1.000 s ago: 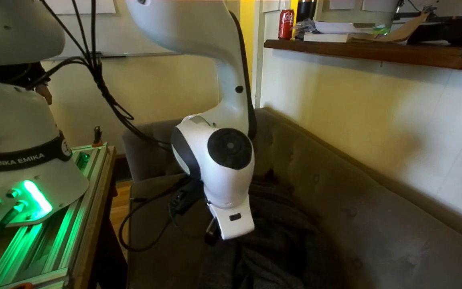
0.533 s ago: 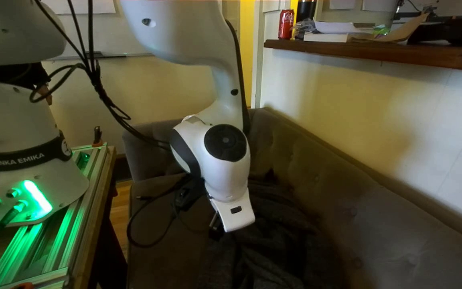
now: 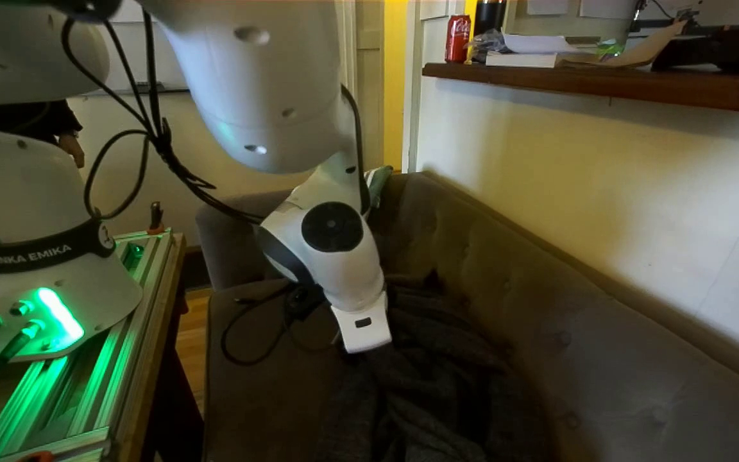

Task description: Partially stretch the blanket

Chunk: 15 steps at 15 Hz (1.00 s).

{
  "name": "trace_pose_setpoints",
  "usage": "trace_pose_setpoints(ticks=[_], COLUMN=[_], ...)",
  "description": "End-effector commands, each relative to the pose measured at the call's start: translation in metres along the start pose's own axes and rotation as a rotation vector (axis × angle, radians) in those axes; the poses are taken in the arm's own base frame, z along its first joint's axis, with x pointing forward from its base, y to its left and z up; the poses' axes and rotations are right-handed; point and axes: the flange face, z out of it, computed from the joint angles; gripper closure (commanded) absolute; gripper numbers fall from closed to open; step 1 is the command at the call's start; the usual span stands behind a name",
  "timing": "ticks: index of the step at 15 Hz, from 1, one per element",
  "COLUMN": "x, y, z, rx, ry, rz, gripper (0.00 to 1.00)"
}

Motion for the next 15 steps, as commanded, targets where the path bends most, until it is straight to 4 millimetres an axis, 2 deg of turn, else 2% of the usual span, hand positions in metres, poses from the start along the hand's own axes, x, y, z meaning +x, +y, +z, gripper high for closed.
trace_pose_setpoints(ticks=[1,4,9,10,12,15], x=[-0.023,-0.041,-0.060,-0.062,-0.066,-0.070], y=[0.012,0.011,-0.006,-0.008,-0.011,-0.014], z=[0.033,0.057,0.086,0.091,0.101,0.111], rx=[0.007,0.047,0.106,0.107,0.100,0.094], ry=[0.074,0.112,0.154,0.160,0.162,0.167], rz=[-0.009,-0.017,-0.030,-0.037,-0.046,-0.054], gripper=[0.00,0.00,0.00,0.25,0.34,0.56])
